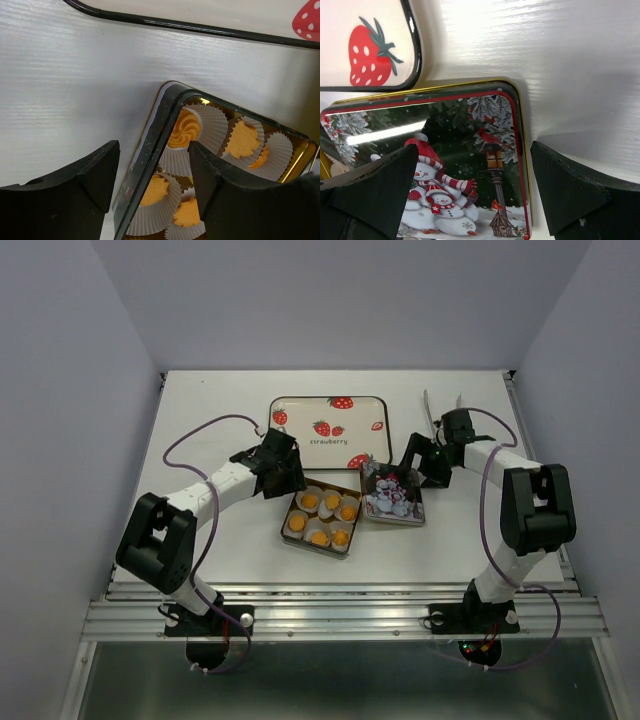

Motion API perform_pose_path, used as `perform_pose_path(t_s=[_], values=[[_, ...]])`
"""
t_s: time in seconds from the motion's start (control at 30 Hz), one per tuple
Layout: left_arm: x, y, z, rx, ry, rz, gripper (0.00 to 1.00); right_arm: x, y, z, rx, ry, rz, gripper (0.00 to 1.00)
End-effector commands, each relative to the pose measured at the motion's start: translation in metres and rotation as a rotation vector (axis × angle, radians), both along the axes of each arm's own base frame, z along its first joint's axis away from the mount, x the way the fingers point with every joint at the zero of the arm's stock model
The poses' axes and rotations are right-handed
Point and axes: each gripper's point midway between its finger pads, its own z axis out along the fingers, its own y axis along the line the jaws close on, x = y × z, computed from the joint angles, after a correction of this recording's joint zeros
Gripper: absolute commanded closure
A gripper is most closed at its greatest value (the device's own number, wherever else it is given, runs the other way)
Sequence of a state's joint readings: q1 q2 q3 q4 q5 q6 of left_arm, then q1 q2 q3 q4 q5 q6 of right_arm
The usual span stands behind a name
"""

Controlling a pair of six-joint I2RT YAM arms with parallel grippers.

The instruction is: Pack the cookies

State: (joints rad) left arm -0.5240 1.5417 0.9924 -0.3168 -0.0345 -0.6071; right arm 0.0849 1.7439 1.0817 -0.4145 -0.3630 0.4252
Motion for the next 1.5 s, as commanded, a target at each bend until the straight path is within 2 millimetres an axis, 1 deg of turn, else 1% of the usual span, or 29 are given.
perform_pose_path(t_s=[0.0,0.1,0.2,0.23,0.3,0.37,0.4,0.43,0.47,0.57,0.7,0.73,0.77,0.83,0.9,0.93,1.0,1.07,1.13,1.17,1.2,1.23,1.27,1.37,1.4,1.47], values=[[0.006,-0.003,0.003,0.014,-0.034,0.030,0.32,0.005,0.009,0.003,0.051,-0.056,0.067,0.00],[0.008,-0.001,0.001,0.028,-0.030,0.060,0.37,0.004,0.011,0.003,0.061,-0.060,0.090,0.00],[0.011,0.002,-0.002,0.059,-0.018,0.085,0.45,0.003,0.012,0.002,0.064,-0.062,0.107,0.00],[0.013,0.004,-0.001,0.091,-0.021,0.102,0.49,0.003,0.014,0.002,0.071,-0.064,0.120,0.00],[0.017,0.011,0.001,0.127,-0.032,0.153,0.52,0.003,0.015,0.002,0.080,-0.066,0.127,0.00],[0.016,0.013,0.000,0.141,-0.018,0.176,0.56,0.003,0.016,0.002,0.084,-0.069,0.132,0.00],[0.016,0.014,0.000,0.140,-0.016,0.197,0.59,0.003,0.017,0.003,0.088,-0.072,0.139,0.00],[0.015,0.015,-0.001,0.150,-0.007,0.209,0.65,0.004,0.018,0.005,0.095,-0.077,0.144,0.00],[0.016,0.016,0.001,0.159,-0.007,0.222,0.67,0.004,0.018,0.006,0.095,-0.083,0.145,0.00],[0.020,0.019,0.006,0.192,-0.022,0.250,0.67,0.011,0.021,0.014,0.108,-0.126,0.154,0.00],[0.022,0.014,0.006,0.190,-0.015,0.264,0.68,0.012,0.033,0.016,0.110,-0.138,0.197,0.00],[0.022,0.015,0.006,0.207,-0.014,0.269,0.68,0.014,0.032,0.017,0.107,-0.144,0.197,0.00],[0.025,0.013,0.007,0.202,-0.013,0.288,0.69,0.014,0.036,0.017,0.110,-0.143,0.208,0.00],[0.027,0.010,0.006,0.206,-0.002,0.296,0.70,0.018,0.037,0.019,0.111,-0.152,0.209,0.00],[0.025,0.004,0.004,0.218,0.008,0.281,0.70,0.019,0.038,0.020,0.116,-0.150,0.201,0.00],[0.024,0.003,0.002,0.225,0.015,0.277,0.70,0.019,0.041,0.022,0.113,-0.155,0.205,0.00],[0.023,0.001,0.002,0.218,0.016,0.276,0.70,0.019,0.040,0.025,0.111,-0.161,0.204,0.00],[0.026,0.001,0.007,0.213,0.008,0.308,0.70,0.015,0.044,0.028,0.142,-0.151,0.204,0.00],[0.025,0.002,0.007,0.221,0.017,0.314,0.70,0.009,0.051,0.030,0.169,-0.136,0.208,0.00],[0.023,0.002,0.005,0.226,0.030,0.324,0.71,0.007,0.052,0.035,0.181,-0.141,0.207,0.00],[0.023,0.003,0.005,0.229,0.034,0.333,0.72,0.000,0.056,0.034,0.187,-0.125,0.205,0.00],[0.021,0.004,0.004,0.241,0.043,0.342,0.73,-0.003,0.059,0.038,0.180,-0.134,0.204,0.00],[0.020,0.005,0.003,0.249,0.047,0.348,0.73,-0.007,0.057,0.034,0.170,-0.122,0.189,0.00],[0.017,0.012,0.004,0.278,0.056,0.371,0.74,-0.007,0.047,0.038,0.122,-0.135,0.141,0.00],[0.016,0.013,0.004,0.282,0.060,0.374,0.74,-0.004,0.038,0.039,0.069,-0.142,0.100,0.00],[0.013,0.016,0.005,0.293,0.063,0.382,0.74,-0.005,0.026,0.040,0.005,-0.133,0.062,0.00]])
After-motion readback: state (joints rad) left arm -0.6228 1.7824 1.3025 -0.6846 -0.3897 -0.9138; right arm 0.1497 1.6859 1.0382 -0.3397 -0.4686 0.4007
